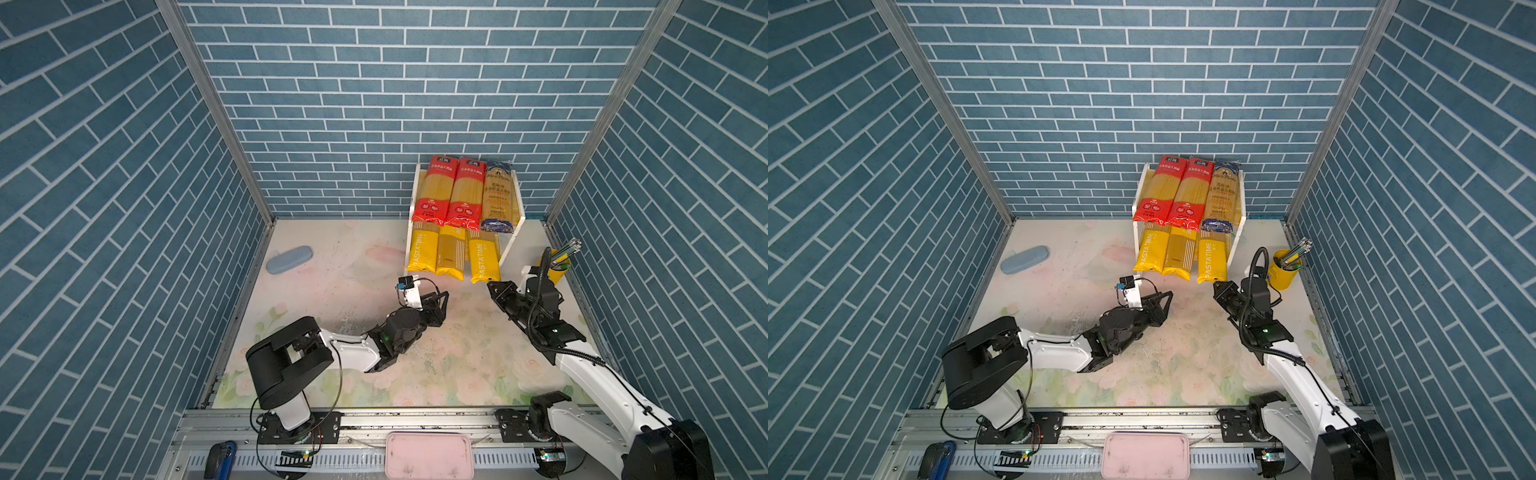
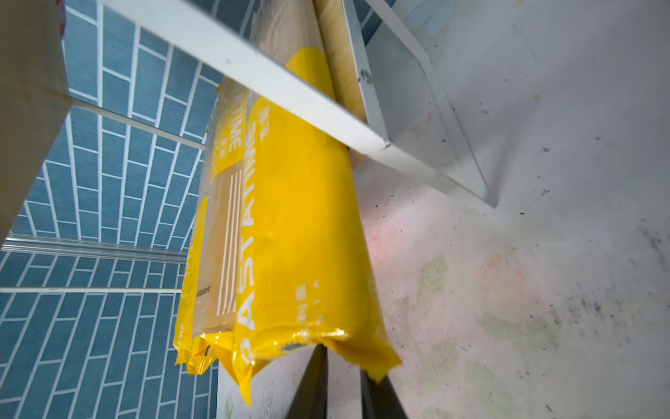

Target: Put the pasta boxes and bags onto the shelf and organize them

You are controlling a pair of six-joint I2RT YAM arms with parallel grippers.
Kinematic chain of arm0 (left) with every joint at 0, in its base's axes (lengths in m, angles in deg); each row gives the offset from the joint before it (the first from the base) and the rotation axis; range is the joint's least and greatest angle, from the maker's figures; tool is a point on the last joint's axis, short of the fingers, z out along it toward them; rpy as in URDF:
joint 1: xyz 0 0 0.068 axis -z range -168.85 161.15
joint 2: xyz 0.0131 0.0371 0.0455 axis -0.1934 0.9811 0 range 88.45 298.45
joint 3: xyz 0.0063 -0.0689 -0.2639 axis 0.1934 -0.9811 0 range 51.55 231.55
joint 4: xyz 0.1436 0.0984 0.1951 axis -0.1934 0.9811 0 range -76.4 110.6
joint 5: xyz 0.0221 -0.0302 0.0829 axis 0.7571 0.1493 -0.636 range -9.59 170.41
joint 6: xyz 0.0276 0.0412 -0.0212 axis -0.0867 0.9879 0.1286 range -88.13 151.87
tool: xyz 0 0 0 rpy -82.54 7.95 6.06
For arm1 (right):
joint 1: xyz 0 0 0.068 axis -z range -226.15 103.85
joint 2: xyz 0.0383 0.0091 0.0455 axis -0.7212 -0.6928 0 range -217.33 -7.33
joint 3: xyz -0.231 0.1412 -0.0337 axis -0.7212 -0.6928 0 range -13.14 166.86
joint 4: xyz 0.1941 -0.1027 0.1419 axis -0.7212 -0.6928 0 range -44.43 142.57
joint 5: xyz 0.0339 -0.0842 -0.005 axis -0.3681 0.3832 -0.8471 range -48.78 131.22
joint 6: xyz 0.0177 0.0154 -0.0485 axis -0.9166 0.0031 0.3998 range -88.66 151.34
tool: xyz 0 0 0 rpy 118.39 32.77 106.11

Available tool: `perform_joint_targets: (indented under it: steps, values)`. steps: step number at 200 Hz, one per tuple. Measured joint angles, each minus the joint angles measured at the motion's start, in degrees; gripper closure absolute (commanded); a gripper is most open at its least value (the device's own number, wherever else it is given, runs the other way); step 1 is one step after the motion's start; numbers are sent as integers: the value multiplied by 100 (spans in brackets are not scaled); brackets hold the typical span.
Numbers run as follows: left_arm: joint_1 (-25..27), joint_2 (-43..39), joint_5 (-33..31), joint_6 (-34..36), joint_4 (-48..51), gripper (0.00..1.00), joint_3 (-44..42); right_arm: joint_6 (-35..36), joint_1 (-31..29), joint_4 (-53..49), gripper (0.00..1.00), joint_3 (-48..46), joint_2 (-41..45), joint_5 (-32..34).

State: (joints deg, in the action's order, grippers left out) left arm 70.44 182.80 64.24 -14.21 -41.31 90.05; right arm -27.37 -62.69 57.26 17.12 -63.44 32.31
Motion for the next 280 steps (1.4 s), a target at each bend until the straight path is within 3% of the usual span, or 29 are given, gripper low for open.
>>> perform_joint_targets:
  steps: [42,86,99,141,164,183,216,241,280]
  values:
    - [0,-699,-195,542,557,51,-109,31,-2,-9,80,201,-354,-164]
    - [0,-1530,-522,1316,1685,46,-264,407,-2,-234,80,282,-146,-175]
    - [0,-1827,-680,1606,2111,41,-267,651,-2,-516,79,282,61,-136]
    - [-20,-3040,-1652,2398,3832,10,-256,1611,0,-1910,71,649,595,391]
    - [-170,-3633,-2330,2645,4760,1,-240,2127,28,-2411,59,1001,638,992]
    - [-509,-3998,-2903,3036,5178,0,-295,2455,149,-2632,54,1211,446,1718]
    - [-1226,-4186,-3941,3845,4850,0,-861,3136,267,-2037,51,859,203,3077]
    - [-1698,-3939,-4699,4817,3786,0,-1421,3856,273,-1143,49,216,199,3982]
    - [-2750,-3005,-4924,5707,1849,0,-2092,4793,444,826,49,-640,-70,4566]
